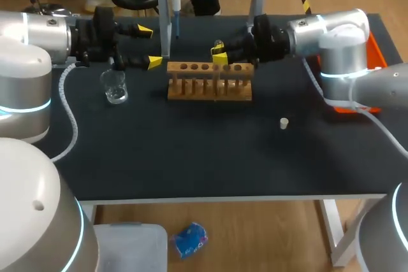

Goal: Invert the test tube, pick up the pipette, mount the tip to pipette, aspirate from beaker and dispense into the tube, eject the tip, return the pipette, and cap with the stopper.

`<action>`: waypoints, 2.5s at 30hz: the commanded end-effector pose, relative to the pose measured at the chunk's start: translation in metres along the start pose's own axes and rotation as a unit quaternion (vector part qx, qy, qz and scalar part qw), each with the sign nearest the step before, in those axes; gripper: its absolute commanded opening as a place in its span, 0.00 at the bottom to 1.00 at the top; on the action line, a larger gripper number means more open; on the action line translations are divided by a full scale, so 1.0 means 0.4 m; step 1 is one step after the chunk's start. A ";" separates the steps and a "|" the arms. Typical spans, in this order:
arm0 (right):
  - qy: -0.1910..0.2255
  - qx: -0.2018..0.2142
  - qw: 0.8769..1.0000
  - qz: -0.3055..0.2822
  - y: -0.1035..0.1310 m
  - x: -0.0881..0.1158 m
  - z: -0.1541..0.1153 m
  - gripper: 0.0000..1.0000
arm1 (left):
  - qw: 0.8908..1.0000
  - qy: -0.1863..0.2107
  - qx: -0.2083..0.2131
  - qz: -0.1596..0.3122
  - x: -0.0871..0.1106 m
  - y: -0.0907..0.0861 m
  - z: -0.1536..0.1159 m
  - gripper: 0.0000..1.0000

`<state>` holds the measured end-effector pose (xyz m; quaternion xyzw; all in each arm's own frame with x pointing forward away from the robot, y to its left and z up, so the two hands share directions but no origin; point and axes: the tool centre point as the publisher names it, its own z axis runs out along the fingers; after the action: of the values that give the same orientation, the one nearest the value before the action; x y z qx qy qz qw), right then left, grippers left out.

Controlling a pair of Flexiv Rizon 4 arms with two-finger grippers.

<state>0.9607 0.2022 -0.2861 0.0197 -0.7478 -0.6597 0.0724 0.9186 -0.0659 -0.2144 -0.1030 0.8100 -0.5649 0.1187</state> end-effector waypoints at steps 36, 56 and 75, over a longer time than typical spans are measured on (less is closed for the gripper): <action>-0.001 0.027 1.000 0.012 0.111 0.010 -0.016 0.00 | 1.000 0.000 0.000 0.000 0.000 0.001 -0.001 1.00; -0.005 0.016 1.000 0.003 0.184 0.023 -0.031 0.00 | 1.000 0.000 0.000 0.000 0.000 0.001 -0.001 1.00; -0.017 0.011 1.000 -0.018 0.276 0.043 -0.071 0.00 | 1.000 0.000 0.000 0.000 0.000 0.001 -0.001 1.00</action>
<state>0.9572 0.1869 -0.1728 0.0241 -0.7545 -0.6540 0.0492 0.9186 -0.0659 -0.2144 -0.1030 0.8101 -0.5649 0.1187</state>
